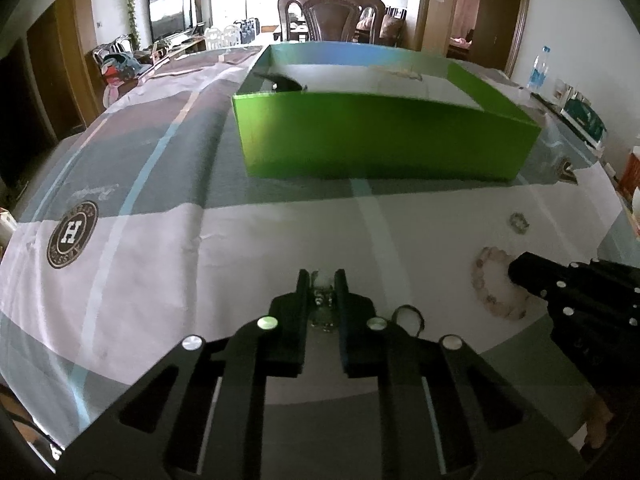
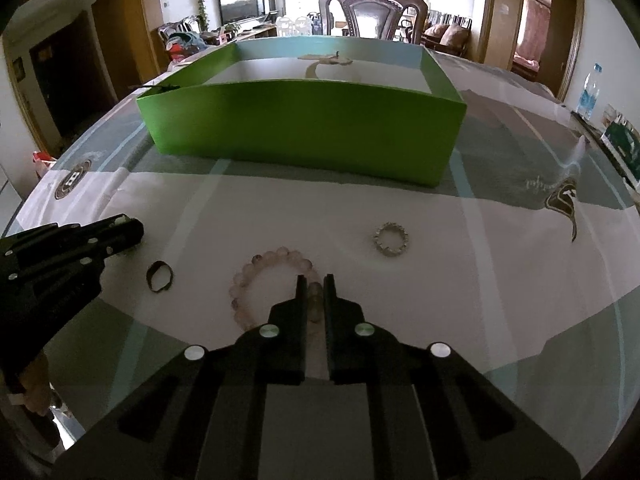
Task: Organize jewelry
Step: 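Carry the pendant and pink bracelet over the green box and open both grippers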
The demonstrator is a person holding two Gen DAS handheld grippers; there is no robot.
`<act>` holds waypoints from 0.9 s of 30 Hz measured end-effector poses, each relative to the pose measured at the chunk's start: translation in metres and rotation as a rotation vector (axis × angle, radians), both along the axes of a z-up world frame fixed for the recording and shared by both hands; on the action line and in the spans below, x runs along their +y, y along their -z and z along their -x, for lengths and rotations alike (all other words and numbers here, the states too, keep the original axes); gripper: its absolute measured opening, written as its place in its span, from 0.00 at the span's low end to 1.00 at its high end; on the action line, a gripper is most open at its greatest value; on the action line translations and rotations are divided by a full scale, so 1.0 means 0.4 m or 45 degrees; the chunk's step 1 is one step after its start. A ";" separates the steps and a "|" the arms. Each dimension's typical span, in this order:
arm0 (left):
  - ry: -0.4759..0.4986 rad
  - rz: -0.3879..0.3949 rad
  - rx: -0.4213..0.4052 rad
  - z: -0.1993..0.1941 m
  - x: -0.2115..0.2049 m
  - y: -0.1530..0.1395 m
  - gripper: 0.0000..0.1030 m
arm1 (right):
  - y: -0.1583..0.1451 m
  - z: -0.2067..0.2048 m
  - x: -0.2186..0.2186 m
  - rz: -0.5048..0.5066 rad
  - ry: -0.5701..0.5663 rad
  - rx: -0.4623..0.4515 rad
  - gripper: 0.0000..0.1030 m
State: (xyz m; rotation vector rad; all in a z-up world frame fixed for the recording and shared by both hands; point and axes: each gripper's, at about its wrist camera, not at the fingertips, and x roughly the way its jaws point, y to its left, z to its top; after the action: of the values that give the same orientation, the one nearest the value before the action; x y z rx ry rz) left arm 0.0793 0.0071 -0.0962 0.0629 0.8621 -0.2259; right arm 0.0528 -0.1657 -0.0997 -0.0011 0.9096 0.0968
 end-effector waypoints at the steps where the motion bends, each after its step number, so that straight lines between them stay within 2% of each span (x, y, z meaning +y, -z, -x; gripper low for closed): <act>1: -0.002 0.004 -0.012 0.002 0.003 -0.011 0.12 | -0.012 0.003 -0.003 -0.001 0.003 -0.015 0.08; 9: 0.008 0.056 -0.120 0.019 0.025 -0.124 0.12 | -0.123 0.022 -0.021 0.020 0.020 -0.159 0.08; 15: 0.047 0.066 -0.199 -0.015 -0.003 -0.218 0.12 | -0.227 0.001 -0.028 0.067 0.026 -0.287 0.08; 18: 0.045 0.064 -0.249 -0.060 -0.030 -0.263 0.12 | -0.296 -0.017 -0.021 0.094 0.007 -0.404 0.08; 20: 0.045 0.081 -0.250 -0.112 -0.051 -0.286 0.12 | -0.321 -0.041 -0.020 0.101 0.011 -0.437 0.08; 24: 0.036 0.093 -0.195 -0.223 -0.096 -0.295 0.12 | -0.311 -0.156 -0.025 0.142 0.040 -0.399 0.08; 27: 0.013 0.099 -0.142 -0.295 -0.115 -0.269 0.12 | -0.286 -0.228 -0.046 0.128 0.075 -0.363 0.08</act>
State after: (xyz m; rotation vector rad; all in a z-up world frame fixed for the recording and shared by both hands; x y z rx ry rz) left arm 0.1975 -0.0387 0.0113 0.0068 0.7416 -0.2629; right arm 0.1440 -0.1840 0.0148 -0.0798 0.6284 -0.0046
